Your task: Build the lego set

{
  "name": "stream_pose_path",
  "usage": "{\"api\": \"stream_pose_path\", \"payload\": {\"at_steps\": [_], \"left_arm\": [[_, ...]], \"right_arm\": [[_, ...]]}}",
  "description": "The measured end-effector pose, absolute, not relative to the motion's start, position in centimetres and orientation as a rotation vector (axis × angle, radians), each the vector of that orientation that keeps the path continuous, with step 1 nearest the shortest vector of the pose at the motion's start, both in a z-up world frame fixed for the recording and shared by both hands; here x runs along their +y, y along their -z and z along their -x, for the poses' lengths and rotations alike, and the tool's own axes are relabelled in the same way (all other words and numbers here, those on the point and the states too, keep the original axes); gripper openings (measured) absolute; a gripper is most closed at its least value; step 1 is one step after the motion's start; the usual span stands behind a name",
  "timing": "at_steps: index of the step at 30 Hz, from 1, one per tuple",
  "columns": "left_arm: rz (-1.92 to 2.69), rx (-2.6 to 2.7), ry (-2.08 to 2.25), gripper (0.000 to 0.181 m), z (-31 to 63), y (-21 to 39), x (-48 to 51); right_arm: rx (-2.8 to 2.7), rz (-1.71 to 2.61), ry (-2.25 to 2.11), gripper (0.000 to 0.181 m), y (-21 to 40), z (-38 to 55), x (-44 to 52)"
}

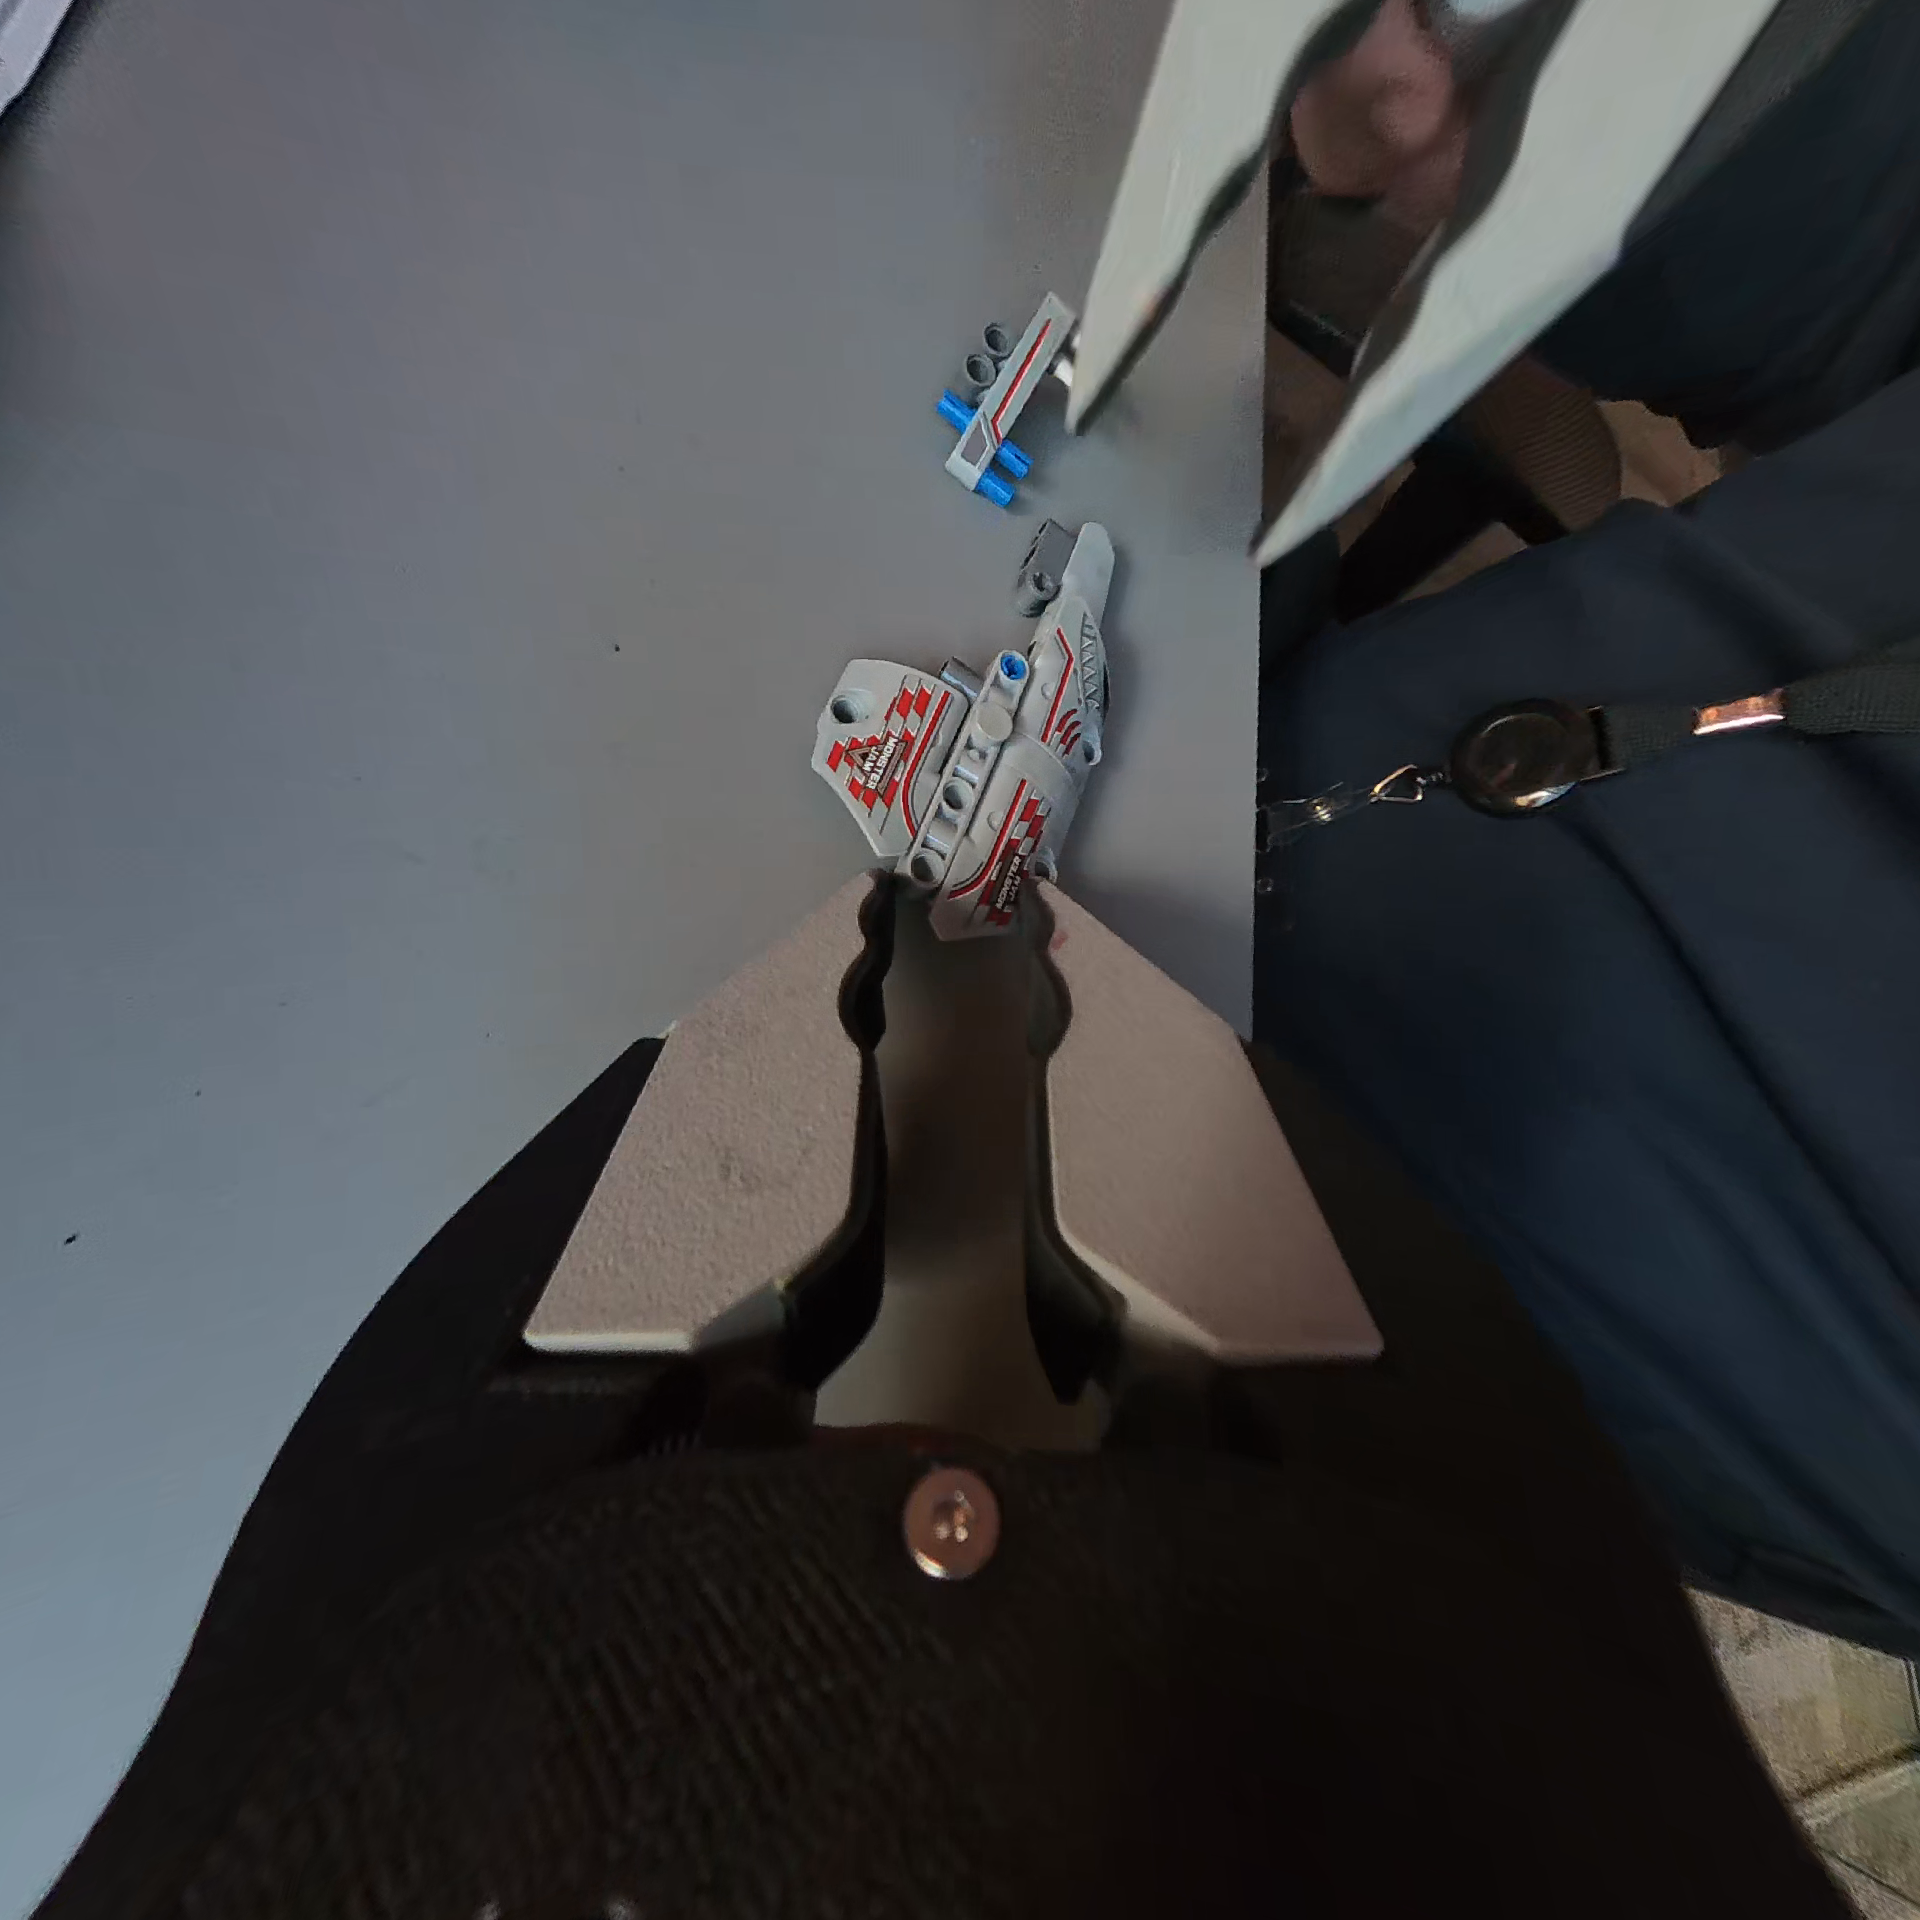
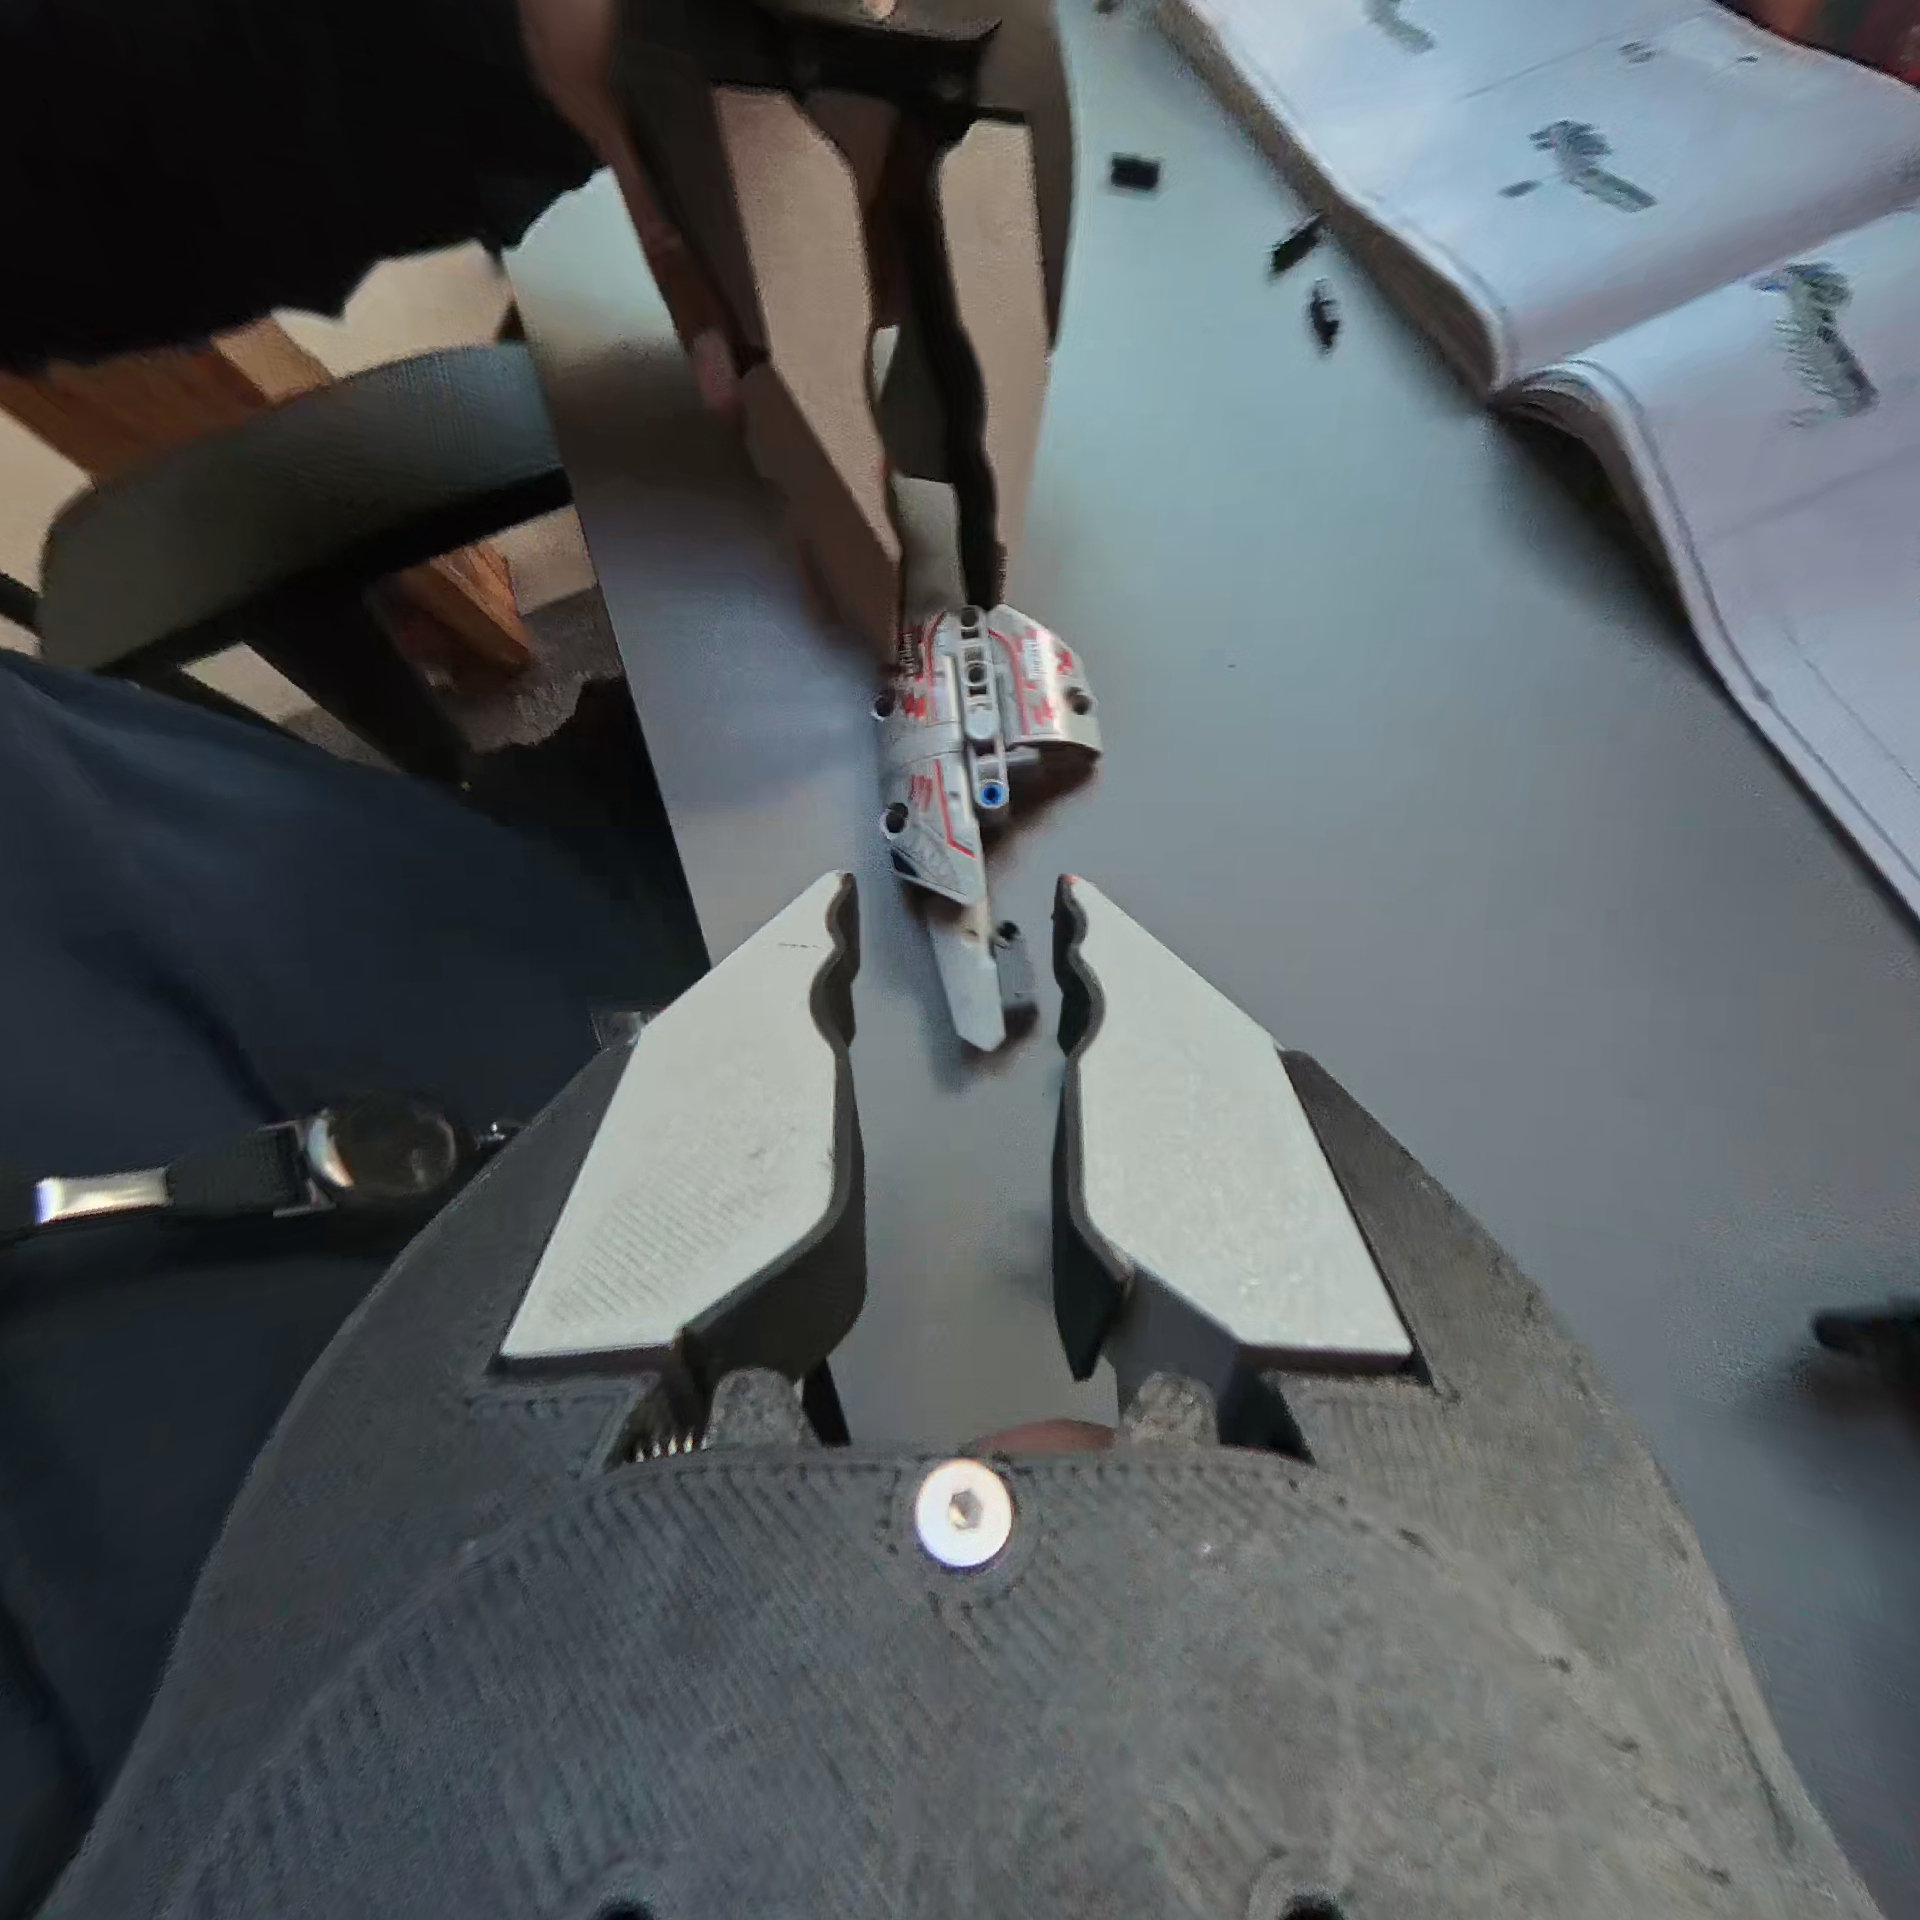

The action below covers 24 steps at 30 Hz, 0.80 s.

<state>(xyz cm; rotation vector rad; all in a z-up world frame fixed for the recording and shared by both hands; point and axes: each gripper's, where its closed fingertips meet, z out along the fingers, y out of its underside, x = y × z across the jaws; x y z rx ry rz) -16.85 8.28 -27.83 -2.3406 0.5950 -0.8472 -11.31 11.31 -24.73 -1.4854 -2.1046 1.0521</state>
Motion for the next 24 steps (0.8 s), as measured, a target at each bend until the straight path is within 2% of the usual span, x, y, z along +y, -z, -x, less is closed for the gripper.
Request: {"api": "stream_pose_path", "payload": {"at_steps": [1, 4, 6, 9, 16, 20, 22, 24], "left_arm": [[2.332, 0.586, 0.852, 0.020, 16.8, 27.8, 8.3], [2.316, 0.553, 0.871, 0.020, 16.8, 27.8, 8.4], [2.314, 0.541, 0.849, 0.019, 17.0, 27.8, 8.5], [2.309, 0.514, 0.816, 0.021, 17.2, 27.7, 8.6], [2.141, 0.221, 0.831, 0.046, 17.4, 25.1, 9.4], [1.960, 0.105, 1.000, 0.051, 15.2, 22.5, 10.2], [1.848, 0.057, 1.092, 0.041, 14.3, 20.9, 10.7], [1.740, 0.020, 1.182, 0.019, 13.8, 19.5, 10.9]], "right_arm": [[-2.132, 1.456, -0.982, 0.037, 25.5, 11.7, 10.8], [-2.226, 1.388, -0.783, 0.036, 28.0, 12.5, 10.3], [-2.275, 1.360, -0.778, 0.021, 28.5, 12.8, 9.4], [-2.284, 1.346, -0.745, 0.021, 28.5, 13.1, 9.5], [-2.022, 1.273, -0.824, 0.021, 25.1, 14.1, 10.8], [-1.875, 1.142, -0.859, 0.020, 22.0, 14.7, 10.6], [-1.850, 1.075, -0.832, 0.020, 21.3, 14.7, 10.4], [-1.823, 1.018, -0.798, 0.020, 20.8, 14.5, 10.2]]}}
